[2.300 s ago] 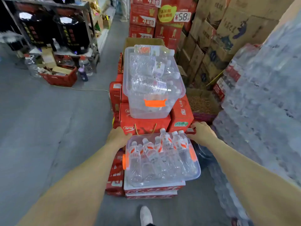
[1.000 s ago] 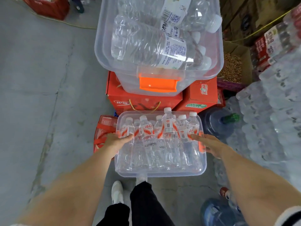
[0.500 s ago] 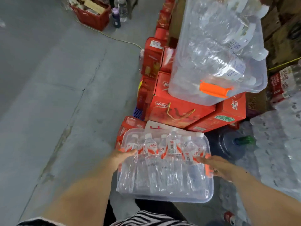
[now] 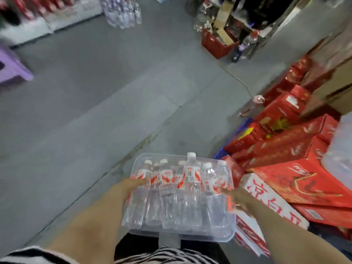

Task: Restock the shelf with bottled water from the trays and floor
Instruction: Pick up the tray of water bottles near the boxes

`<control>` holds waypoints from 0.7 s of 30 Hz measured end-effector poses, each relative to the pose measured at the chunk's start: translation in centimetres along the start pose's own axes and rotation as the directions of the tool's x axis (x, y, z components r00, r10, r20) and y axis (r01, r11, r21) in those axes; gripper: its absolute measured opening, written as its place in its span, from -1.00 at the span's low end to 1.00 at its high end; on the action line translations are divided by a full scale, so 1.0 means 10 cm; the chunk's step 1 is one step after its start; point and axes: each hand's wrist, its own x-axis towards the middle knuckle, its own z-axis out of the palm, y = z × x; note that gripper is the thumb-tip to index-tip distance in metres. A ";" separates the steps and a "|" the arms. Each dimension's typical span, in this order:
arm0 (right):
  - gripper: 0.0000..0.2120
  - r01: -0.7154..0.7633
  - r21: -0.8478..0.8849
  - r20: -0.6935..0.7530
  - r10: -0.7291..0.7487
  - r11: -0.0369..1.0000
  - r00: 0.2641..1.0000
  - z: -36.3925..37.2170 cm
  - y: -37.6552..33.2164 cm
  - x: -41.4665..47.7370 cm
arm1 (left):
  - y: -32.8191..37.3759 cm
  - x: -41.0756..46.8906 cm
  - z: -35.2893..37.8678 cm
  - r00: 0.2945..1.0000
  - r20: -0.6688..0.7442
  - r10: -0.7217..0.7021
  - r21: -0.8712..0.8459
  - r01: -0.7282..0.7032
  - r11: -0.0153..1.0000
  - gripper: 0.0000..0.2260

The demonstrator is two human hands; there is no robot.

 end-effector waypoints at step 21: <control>-0.13 0.383 -0.540 0.400 -0.172 0.749 0.900 3.66 -5.50 0.65 | 0.62 -0.72 -4.34 0.864 -0.484 -0.137 -0.512 -0.152 0.845 -0.14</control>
